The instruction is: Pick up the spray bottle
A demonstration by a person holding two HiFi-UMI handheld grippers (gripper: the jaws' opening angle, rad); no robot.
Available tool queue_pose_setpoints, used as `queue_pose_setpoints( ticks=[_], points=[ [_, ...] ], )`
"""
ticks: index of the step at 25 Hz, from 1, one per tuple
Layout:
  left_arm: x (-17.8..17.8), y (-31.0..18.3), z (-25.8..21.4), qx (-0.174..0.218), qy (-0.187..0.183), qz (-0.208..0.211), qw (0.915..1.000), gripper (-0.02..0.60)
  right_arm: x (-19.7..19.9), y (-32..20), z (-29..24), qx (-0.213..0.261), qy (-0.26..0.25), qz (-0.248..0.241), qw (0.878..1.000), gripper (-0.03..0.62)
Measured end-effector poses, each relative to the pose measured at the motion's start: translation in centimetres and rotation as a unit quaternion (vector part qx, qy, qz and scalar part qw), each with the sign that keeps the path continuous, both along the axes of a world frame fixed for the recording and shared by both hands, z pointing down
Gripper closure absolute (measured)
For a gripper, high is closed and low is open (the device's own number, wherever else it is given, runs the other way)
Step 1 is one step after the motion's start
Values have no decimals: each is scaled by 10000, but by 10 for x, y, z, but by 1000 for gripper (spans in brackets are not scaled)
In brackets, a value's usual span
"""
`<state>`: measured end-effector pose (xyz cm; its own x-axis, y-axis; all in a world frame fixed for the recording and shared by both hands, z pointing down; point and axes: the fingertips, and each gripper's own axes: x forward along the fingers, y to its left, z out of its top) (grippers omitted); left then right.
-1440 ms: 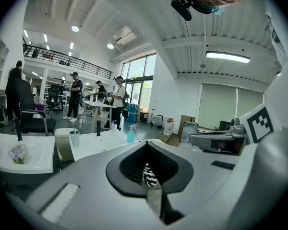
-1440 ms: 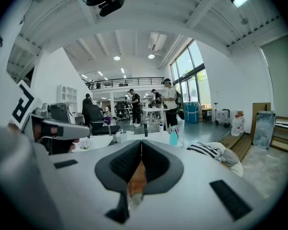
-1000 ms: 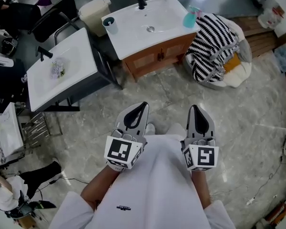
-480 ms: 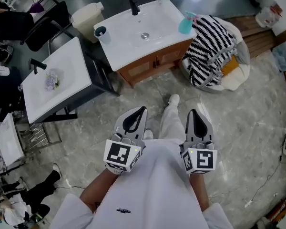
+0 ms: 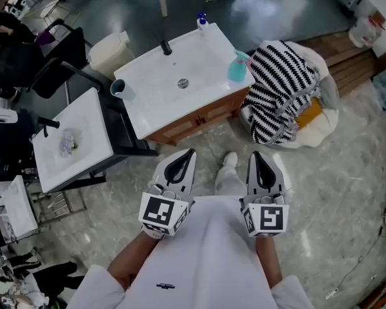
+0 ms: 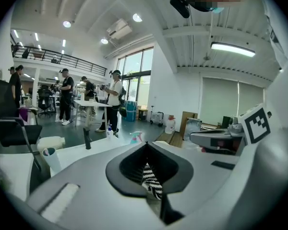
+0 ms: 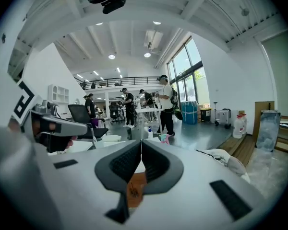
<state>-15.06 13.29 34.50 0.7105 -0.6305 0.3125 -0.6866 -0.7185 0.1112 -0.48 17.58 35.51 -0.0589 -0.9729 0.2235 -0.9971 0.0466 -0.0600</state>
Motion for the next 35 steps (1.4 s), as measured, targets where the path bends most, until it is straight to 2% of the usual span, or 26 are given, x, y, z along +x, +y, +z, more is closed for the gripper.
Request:
queue_pose_setpoints(
  ticks=[7, 11, 21, 35],
  points=[
    [83, -75, -16, 101, 32, -162, 9998, 578, 70, -77, -15, 132, 82, -427, 9990, 589],
    [111, -99, -12, 113, 2, -281, 9995, 578, 100, -111, -13, 168, 44, -564, 9983, 588],
    [118, -139, -7, 8, -50, -445, 9990, 578, 113, -157, -6, 51, 1, -698, 9975, 588],
    [127, -181, -16, -18, 25, 59, 10000, 578, 112, -187, -24, 113, 66, -328, 9994, 588]
  ],
)
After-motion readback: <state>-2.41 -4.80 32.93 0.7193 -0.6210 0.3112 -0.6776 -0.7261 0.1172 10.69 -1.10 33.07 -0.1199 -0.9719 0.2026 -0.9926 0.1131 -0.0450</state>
